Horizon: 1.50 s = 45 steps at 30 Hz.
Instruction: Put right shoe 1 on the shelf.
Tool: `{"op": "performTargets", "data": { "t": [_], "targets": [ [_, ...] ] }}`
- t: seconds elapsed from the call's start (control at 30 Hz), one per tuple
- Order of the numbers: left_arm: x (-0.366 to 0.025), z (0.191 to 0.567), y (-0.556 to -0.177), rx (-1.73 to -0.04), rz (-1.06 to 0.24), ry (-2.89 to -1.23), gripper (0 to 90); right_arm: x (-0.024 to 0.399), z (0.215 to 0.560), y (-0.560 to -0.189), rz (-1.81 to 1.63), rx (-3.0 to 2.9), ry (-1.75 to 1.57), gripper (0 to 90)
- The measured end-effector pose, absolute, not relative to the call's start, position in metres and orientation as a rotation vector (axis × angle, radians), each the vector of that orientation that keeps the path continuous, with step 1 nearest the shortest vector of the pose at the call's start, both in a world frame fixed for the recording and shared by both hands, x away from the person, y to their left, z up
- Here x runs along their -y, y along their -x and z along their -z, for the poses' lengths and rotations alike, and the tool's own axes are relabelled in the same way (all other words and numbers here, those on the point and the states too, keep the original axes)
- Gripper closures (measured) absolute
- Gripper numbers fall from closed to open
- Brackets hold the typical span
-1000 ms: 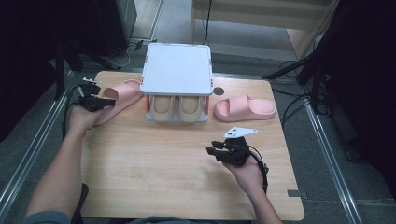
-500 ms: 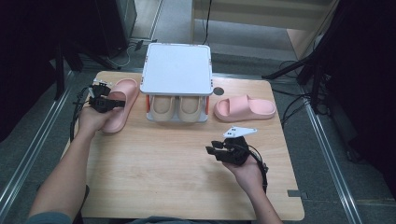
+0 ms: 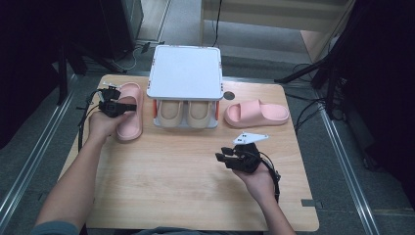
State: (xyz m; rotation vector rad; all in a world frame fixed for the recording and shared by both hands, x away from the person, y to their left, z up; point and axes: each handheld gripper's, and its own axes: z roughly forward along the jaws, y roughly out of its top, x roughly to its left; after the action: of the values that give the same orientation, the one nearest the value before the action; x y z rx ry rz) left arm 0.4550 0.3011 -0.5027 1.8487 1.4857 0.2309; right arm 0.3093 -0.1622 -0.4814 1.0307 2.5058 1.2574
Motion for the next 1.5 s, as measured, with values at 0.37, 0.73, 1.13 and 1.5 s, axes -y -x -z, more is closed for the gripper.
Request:
{"op": "performTargets", "data": {
  "t": [0.37,0.73,1.13,1.5],
  "targets": [
    [-0.315,0.474,-0.437,-1.444,-0.246,-1.819,75.7,0.161,0.481,-0.313,-1.258,-2.515,-1.035,65.1],
    [-0.34,0.465,-0.426,-1.481,-0.313,-1.804,46.4,0.153,0.481,-0.319,-1.265,-2.543,-1.003,64.8],
    [-0.352,0.495,-0.445,-1.544,-0.35,-1.791,45.1,0.156,0.483,-0.317,-1.27,-2.54,-1.034,62.1],
    [-0.35,0.511,-0.455,-1.587,-0.375,-1.756,49.8,0.164,0.483,-0.311,-1.261,-2.514,-1.065,62.1]
  ]
}}
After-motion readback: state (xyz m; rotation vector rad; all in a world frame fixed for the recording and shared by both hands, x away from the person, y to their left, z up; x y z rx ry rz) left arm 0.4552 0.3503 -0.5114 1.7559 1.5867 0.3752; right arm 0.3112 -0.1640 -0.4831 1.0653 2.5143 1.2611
